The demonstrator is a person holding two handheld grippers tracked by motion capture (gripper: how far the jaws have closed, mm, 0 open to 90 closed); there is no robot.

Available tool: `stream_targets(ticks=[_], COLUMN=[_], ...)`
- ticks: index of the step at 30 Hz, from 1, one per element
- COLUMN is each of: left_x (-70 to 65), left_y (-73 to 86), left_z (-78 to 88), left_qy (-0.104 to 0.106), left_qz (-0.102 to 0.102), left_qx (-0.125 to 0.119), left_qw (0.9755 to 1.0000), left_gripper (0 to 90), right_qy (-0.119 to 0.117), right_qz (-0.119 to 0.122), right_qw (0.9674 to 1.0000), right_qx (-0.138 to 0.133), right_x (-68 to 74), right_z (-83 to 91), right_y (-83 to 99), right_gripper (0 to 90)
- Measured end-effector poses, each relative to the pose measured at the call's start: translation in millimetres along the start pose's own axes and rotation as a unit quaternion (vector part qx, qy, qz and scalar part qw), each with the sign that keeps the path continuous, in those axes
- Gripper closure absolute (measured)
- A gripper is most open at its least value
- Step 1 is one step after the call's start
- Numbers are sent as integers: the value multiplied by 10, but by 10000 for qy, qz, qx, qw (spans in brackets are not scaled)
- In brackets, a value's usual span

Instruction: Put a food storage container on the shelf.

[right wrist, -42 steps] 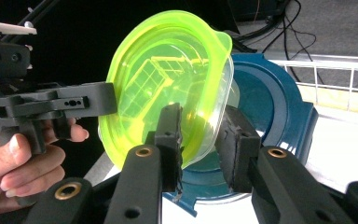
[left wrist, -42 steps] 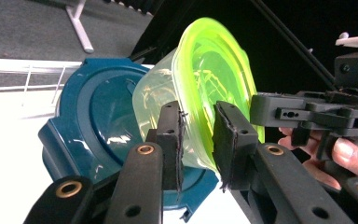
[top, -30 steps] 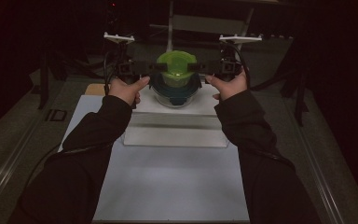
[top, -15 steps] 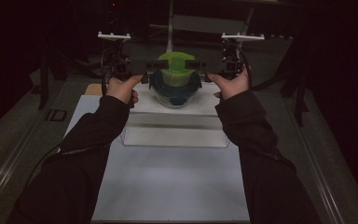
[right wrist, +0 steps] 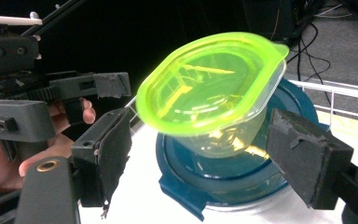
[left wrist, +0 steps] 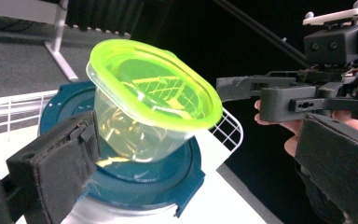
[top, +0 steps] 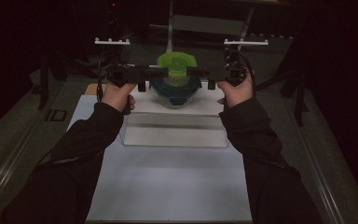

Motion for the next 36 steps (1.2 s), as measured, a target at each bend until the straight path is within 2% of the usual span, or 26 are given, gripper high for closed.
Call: stream_targets(ticks=[6, 10, 15, 19, 25, 30, 35, 36], left_x=[-59, -95, -107, -119, -145, -190, -237, -237], left_y=[75, 198, 357, 471, 681, 886, 1116, 1116], left_z=[118, 162, 202, 234, 253, 255, 226, 226], left_qy=[122, 177, 333, 346, 395, 467, 565, 565], left_qz=[22, -72, -32, -188, -320, -463, -550, -550], left_qx=[-99, -25, -28, -27, 52, 107, 240, 240], left_qw=[9999, 9998, 9994, 9992, 9987, 9978, 9966, 9966], left_gripper=[0, 0, 0, 0, 0, 0, 0, 0], right_qy=[-117, -194, -211, -289, -479, -449, -539, -539], right_qz=[66, 86, 157, 206, 286, 436, 431, 431], right_qw=[9999, 9998, 9996, 9993, 9983, 9978, 9975, 9975], right_qx=[-40, -36, 46, 88, 166, 209, 158, 158], right_x=[55, 85, 105, 124, 109, 79, 11, 11], right_z=[87, 130, 161, 181, 177, 177, 170, 170], right_y=[109, 203, 339, 478, 733, 932, 1118, 1118], right_gripper=[218, 218, 218, 217, 202, 200, 186, 186])
Point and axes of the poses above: each handheld gripper's, and its own axes: z roughly backward along the jaws, y roughly out of its underside, x roughly to its left, the point moved 5 cm from there along -z, roughly forward along the jaws, and after that the axes turned 10 degrees about -y, right-handed, at the moved point
